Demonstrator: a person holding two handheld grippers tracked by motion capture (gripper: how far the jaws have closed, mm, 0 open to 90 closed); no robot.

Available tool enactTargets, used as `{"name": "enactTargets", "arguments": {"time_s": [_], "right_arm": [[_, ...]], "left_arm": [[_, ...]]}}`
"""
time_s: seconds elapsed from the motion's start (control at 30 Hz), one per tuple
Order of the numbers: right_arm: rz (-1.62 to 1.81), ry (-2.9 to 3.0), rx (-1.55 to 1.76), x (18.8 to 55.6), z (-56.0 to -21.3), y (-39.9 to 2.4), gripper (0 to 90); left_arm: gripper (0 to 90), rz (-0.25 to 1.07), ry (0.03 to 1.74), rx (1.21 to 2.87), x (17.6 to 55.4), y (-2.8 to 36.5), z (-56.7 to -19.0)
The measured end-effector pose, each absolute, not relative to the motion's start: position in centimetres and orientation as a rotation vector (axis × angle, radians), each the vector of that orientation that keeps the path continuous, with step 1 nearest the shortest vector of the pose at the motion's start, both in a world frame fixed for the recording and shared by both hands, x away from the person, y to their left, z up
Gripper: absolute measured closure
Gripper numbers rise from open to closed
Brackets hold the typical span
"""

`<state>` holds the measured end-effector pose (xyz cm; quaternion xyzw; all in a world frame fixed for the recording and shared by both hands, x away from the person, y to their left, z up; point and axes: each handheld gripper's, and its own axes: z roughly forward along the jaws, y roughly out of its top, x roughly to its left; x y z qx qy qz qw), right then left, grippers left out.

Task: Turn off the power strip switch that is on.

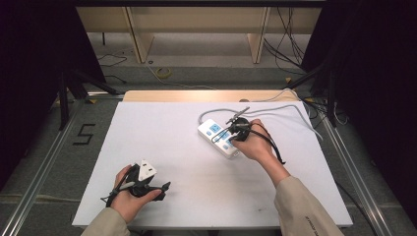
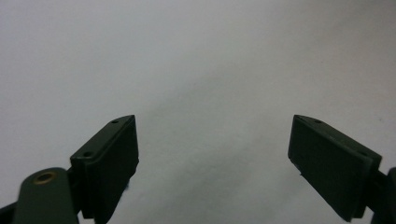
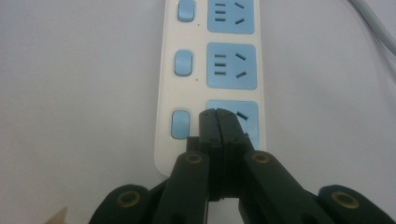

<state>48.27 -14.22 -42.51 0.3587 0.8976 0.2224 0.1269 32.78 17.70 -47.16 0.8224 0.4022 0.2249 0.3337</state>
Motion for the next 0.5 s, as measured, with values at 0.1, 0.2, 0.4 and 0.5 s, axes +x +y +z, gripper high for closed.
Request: {"name": "enactTargets", "arguments": {"time_s": [0.1,0.2,0.4,0.5], "right_arm": [[0.651,2.615,1.038,48.36,-42.51,-14.01,90.0],[0.648,2.616,1.043,48.42,-42.49,-13.83,90.0],[0.640,2.628,1.042,48.49,-42.60,-13.56,90.0],[0.640,2.629,1.036,48.50,-42.66,-13.45,90.0]], "left_arm": [[15.9,0.587,1.049,2.148,32.79,17.70,-47.15],[15.9,0.587,1.048,2.148,32.79,17.70,-47.16],[15.9,0.583,1.049,2.147,32.79,17.67,-47.18],[15.9,0.583,1.050,2.149,32.79,17.66,-47.20]]}}
